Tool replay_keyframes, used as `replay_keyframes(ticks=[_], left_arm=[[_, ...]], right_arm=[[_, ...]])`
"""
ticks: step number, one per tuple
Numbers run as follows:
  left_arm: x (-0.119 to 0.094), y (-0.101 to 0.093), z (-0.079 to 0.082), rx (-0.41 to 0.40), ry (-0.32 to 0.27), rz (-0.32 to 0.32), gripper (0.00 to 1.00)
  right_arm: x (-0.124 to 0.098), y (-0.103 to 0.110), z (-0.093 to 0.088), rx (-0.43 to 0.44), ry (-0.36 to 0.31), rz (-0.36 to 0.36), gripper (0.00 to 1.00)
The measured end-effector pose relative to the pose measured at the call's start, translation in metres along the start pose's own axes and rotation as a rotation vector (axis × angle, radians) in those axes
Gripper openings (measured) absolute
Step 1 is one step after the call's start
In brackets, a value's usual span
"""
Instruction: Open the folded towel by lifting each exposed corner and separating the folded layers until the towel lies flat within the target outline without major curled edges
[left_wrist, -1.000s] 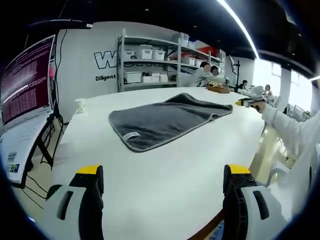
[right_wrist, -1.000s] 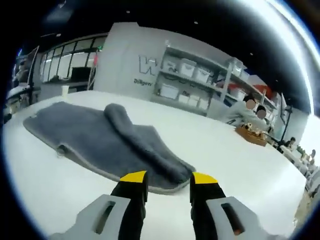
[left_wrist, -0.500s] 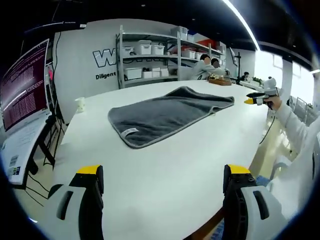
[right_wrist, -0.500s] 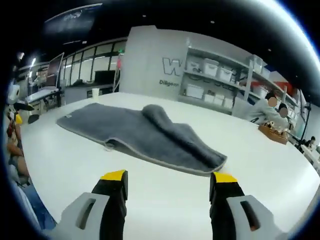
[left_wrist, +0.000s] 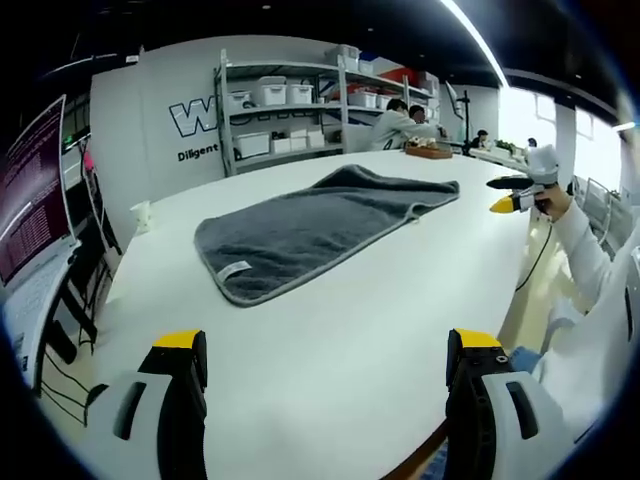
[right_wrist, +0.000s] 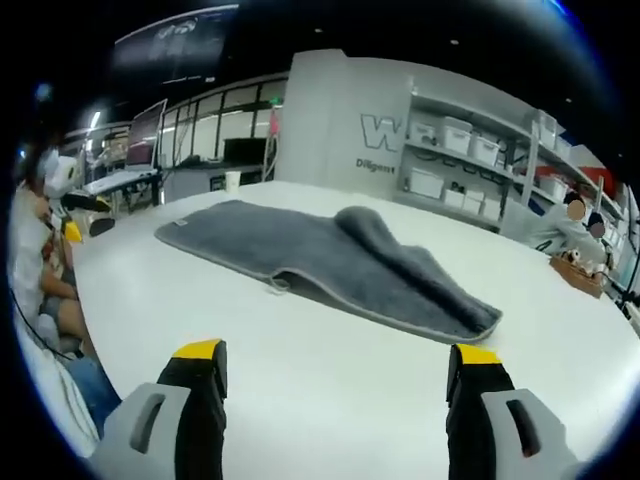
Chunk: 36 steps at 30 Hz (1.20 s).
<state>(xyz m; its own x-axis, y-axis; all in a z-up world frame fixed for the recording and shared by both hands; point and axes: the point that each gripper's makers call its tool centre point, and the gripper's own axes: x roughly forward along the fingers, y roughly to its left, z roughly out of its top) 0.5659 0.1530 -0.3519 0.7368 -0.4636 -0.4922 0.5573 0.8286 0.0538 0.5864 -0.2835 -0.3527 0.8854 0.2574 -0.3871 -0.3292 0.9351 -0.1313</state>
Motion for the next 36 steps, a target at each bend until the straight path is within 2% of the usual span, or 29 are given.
replay_keyframes(ticks=[4, 8, 12, 17, 24, 28, 32, 36], left_arm=[[0.003, -0.005, -0.001, -0.006, 0.008, -0.006, 0.99], [0.004, -0.007, 0.0, -0.007, 0.012, -0.004, 0.99], [0.005, -0.009, 0.001, -0.001, 0.025, 0.001, 0.99], [0.006, -0.009, 0.001, 0.005, 0.043, 0.011, 0.99], [0.01, -0.017, 0.003, 0.016, 0.068, 0.014, 0.99], [0.013, -0.023, 0.003, 0.025, 0.081, 0.011, 0.99], [0.016, -0.027, 0.006, 0.018, 0.08, 0.0, 0.98], [0.022, -0.02, 0.004, 0.004, 0.096, 0.004, 0.98]], right_arm=[[-0.006, 0.008, 0.015, 0.022, -0.066, 0.021, 0.92], [-0.01, 0.012, 0.024, 0.049, -0.108, 0.035, 0.99], [-0.011, 0.018, 0.026, 0.048, -0.113, 0.051, 0.99], [-0.011, 0.022, 0.029, -0.007, -0.103, 0.063, 0.99], [-0.014, 0.032, 0.038, -0.023, -0.134, 0.113, 0.99], [-0.014, 0.034, 0.036, -0.015, -0.138, 0.128, 0.99], [-0.013, 0.035, 0.027, -0.012, -0.105, 0.131, 0.99], [-0.014, 0.037, 0.028, -0.012, -0.107, 0.139, 0.99]])
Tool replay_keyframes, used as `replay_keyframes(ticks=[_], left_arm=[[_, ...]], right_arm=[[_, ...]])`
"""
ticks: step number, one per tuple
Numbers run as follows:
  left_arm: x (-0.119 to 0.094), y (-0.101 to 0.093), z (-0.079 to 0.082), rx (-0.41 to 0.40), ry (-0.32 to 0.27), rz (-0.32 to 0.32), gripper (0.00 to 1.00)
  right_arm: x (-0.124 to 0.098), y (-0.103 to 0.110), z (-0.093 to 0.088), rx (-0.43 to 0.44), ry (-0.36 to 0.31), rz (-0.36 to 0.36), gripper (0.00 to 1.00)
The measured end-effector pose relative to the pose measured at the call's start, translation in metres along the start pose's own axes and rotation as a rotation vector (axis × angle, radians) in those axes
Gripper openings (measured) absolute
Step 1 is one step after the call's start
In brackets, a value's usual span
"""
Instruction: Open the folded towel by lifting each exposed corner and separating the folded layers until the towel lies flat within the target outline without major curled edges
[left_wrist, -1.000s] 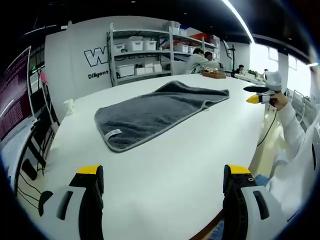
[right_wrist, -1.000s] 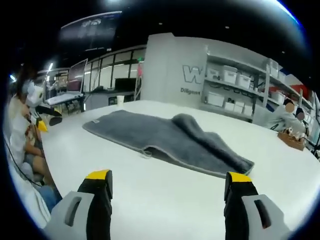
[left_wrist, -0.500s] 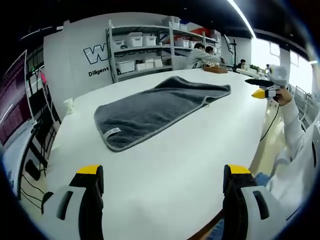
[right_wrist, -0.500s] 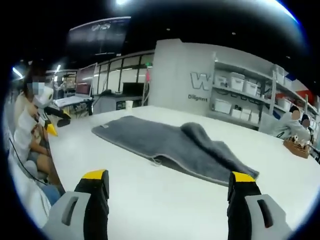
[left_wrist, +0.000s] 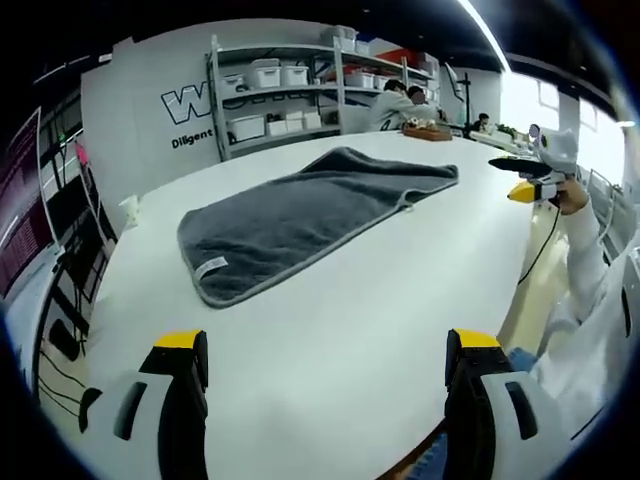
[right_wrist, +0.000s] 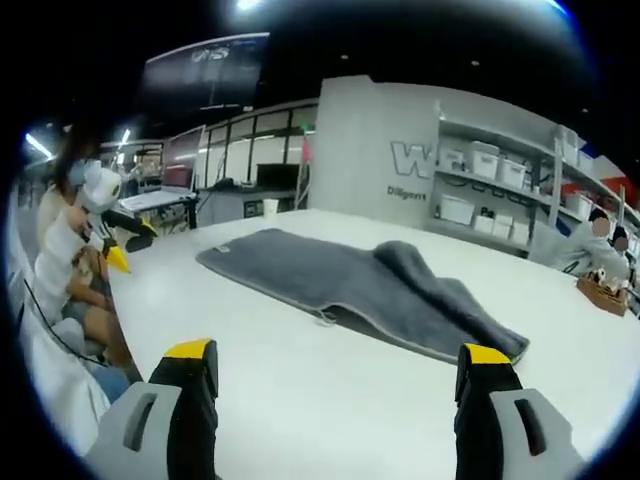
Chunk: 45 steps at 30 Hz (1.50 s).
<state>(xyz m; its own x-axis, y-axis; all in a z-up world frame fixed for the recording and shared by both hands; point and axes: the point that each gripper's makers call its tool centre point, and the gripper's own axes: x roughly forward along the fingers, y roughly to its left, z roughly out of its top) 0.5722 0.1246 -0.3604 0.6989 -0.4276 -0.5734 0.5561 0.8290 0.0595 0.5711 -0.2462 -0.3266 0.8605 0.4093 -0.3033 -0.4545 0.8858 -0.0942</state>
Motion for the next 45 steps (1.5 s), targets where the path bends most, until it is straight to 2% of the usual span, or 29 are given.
replay_keyframes(ticks=[2, 4, 8, 14, 18, 24, 28, 31, 35, 41, 45], left_arm=[[0.004, 0.006, -0.004, -0.027, 0.021, 0.008, 0.98], [0.007, 0.012, -0.004, -0.044, 0.017, 0.023, 0.98], [0.016, 0.019, 0.0, -0.08, 0.006, 0.035, 0.98], [0.034, 0.023, 0.006, -0.129, 0.009, 0.011, 0.98], [0.04, 0.031, 0.007, -0.148, 0.014, 0.031, 0.97], [0.049, 0.046, 0.0, -0.19, 0.043, 0.05, 0.96], [0.059, 0.047, 0.005, -0.24, 0.045, 0.013, 0.95], [0.066, 0.051, 0.012, -0.253, 0.044, 0.009, 0.95], [0.077, 0.072, 0.018, -0.289, 0.038, 0.078, 0.95], [0.091, 0.09, 0.025, -0.372, 0.006, 0.119, 0.93], [0.1, 0.1, 0.029, -0.425, -0.034, 0.152, 0.82]], right_arm=[[-0.001, 0.001, 0.001, 0.003, -0.004, 0.002, 0.99], [-0.002, -0.001, 0.0, 0.007, -0.002, -0.006, 0.99], [-0.008, -0.006, 0.007, 0.026, -0.028, -0.031, 0.99], [-0.015, -0.003, 0.018, 0.021, -0.056, -0.024, 0.99], [-0.014, -0.002, 0.024, 0.038, -0.083, -0.016, 0.99], [-0.009, -0.002, 0.022, 0.039, -0.064, 0.006, 0.99], [-0.017, -0.005, 0.021, 0.05, -0.066, 0.006, 0.99], [-0.023, -0.011, 0.026, 0.053, -0.091, -0.002, 0.99], [-0.03, -0.019, 0.028, 0.064, -0.107, -0.03, 0.99], [-0.033, -0.03, 0.022, 0.047, -0.075, -0.074, 0.99], [-0.035, -0.032, 0.02, 0.05, -0.07, -0.08, 0.98]])
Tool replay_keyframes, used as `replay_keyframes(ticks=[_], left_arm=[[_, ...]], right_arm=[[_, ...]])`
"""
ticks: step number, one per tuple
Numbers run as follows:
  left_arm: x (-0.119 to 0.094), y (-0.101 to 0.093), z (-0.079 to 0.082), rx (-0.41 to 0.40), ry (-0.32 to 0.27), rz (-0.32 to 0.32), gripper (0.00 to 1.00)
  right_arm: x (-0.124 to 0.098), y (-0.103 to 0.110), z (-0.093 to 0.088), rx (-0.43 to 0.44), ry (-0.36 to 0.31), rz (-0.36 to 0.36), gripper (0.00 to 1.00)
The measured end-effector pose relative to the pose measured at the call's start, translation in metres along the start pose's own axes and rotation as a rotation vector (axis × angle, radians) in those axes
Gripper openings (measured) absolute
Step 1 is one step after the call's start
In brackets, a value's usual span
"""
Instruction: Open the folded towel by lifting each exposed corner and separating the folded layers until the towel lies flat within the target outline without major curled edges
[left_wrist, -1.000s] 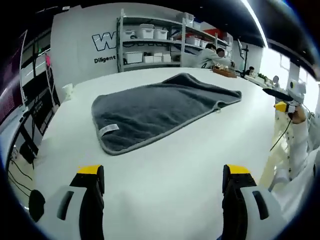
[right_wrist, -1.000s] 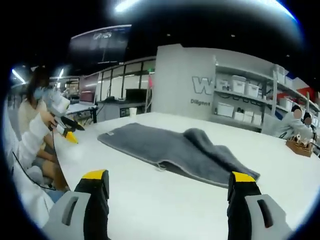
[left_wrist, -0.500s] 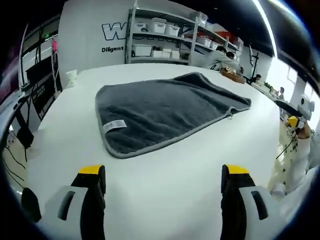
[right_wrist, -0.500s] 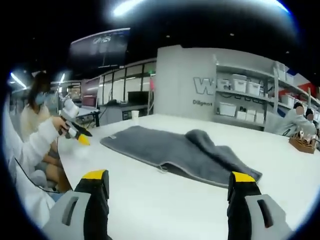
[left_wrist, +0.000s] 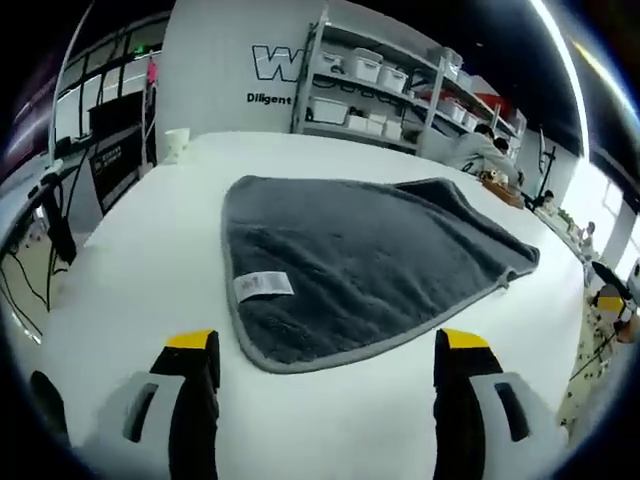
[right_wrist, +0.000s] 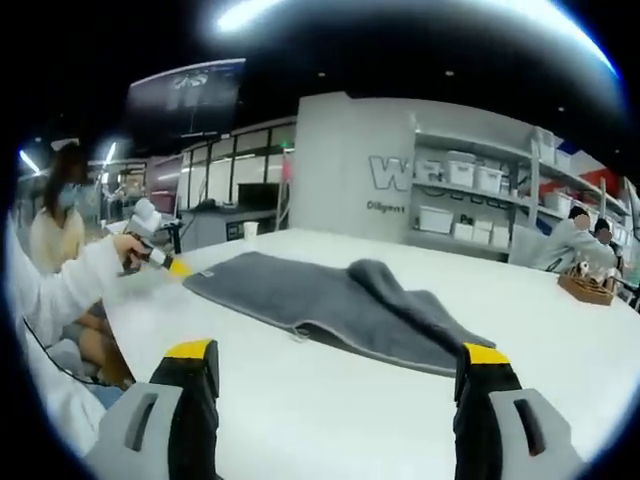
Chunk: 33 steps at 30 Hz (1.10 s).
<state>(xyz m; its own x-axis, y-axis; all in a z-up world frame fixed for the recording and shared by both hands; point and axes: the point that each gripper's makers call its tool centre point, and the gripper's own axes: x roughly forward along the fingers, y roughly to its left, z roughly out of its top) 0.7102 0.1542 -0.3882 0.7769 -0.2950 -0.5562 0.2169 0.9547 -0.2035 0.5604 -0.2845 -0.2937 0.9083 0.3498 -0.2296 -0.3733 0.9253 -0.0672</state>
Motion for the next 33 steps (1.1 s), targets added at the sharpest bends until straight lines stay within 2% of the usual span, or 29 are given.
replay_keyframes(ticks=[2, 5, 9, 15, 19, 25, 30, 33], left_arm=[[0.003, 0.004, 0.0, -0.02, -0.003, 0.013, 0.75], [0.011, 0.016, -0.002, -0.021, -0.008, 0.068, 0.7], [0.015, 0.024, 0.0, -0.028, -0.037, 0.099, 0.53], [0.021, 0.033, -0.01, 0.011, -0.015, 0.151, 0.51], [0.024, 0.033, -0.014, 0.017, -0.01, 0.154, 0.41], [0.023, 0.04, -0.014, 0.038, -0.019, 0.187, 0.32], [0.023, 0.041, -0.015, 0.119, -0.022, 0.205, 0.24], [0.024, 0.039, -0.014, 0.133, -0.026, 0.204, 0.21]], right_arm=[[-0.001, 0.0, 0.0, 0.0, -0.002, 0.001, 0.98], [-0.001, 0.0, 0.001, 0.003, -0.004, 0.004, 0.97], [-0.003, -0.001, -0.001, 0.002, 0.0, 0.008, 0.96], [-0.004, -0.004, -0.001, 0.011, -0.003, -0.004, 0.95], [-0.003, -0.004, -0.003, 0.011, 0.005, -0.003, 0.94], [-0.002, -0.005, -0.004, 0.012, 0.01, 0.0, 0.92], [-0.002, -0.006, -0.005, 0.016, 0.01, -0.001, 0.9], [-0.002, -0.007, -0.006, 0.018, 0.013, -0.002, 0.89]])
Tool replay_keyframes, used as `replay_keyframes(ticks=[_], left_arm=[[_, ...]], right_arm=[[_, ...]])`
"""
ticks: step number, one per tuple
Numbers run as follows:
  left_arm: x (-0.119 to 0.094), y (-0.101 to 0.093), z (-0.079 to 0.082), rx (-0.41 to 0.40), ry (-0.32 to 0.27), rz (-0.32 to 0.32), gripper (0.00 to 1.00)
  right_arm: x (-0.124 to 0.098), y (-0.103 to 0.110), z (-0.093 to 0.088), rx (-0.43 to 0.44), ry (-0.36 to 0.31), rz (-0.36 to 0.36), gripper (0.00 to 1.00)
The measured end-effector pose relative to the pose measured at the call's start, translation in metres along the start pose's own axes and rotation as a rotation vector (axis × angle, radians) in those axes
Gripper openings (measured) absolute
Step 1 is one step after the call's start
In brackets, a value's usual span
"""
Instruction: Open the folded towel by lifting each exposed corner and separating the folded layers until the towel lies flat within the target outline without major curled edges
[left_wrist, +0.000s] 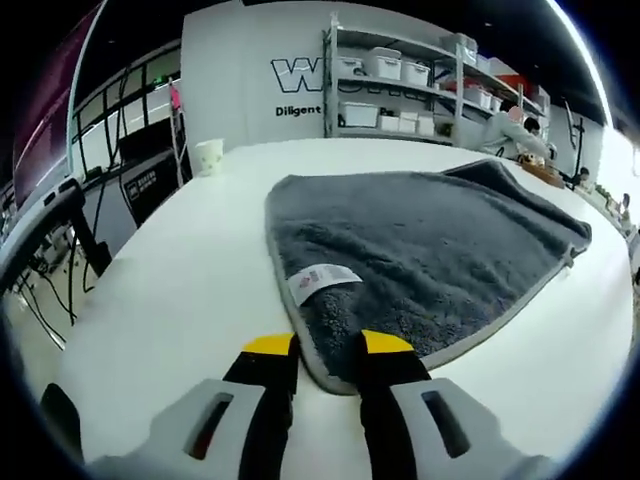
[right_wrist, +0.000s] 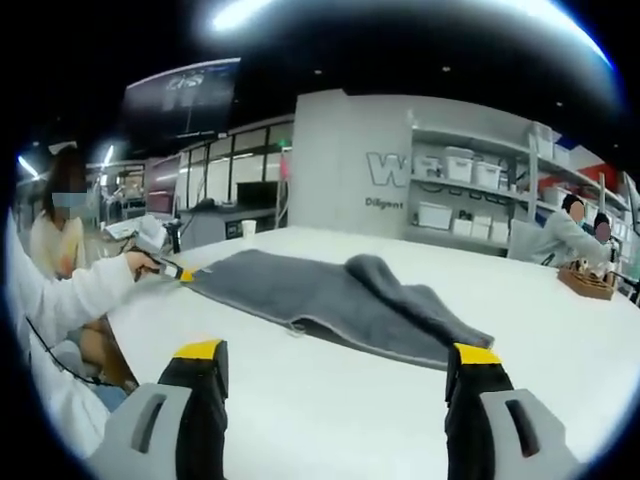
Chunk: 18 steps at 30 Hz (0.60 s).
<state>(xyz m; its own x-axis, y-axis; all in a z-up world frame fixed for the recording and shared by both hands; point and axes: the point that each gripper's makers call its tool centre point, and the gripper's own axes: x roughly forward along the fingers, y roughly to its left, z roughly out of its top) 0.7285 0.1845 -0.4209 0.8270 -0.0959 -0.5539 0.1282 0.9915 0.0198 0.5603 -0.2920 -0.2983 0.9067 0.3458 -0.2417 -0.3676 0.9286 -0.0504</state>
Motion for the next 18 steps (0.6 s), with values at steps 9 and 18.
replay_keyframes(ticks=[9, 18], left_arm=[[-0.0026, 0.0027, 0.0008, 0.072, -0.005, 0.014, 0.12], [-0.0087, 0.0085, -0.0032, 0.061, -0.01, 0.009, 0.12]], right_arm=[[-0.0022, -0.0013, 0.0016, 0.004, -0.009, 0.001, 0.88], [-0.0028, -0.0028, 0.001, 0.008, -0.006, -0.002, 0.87]])
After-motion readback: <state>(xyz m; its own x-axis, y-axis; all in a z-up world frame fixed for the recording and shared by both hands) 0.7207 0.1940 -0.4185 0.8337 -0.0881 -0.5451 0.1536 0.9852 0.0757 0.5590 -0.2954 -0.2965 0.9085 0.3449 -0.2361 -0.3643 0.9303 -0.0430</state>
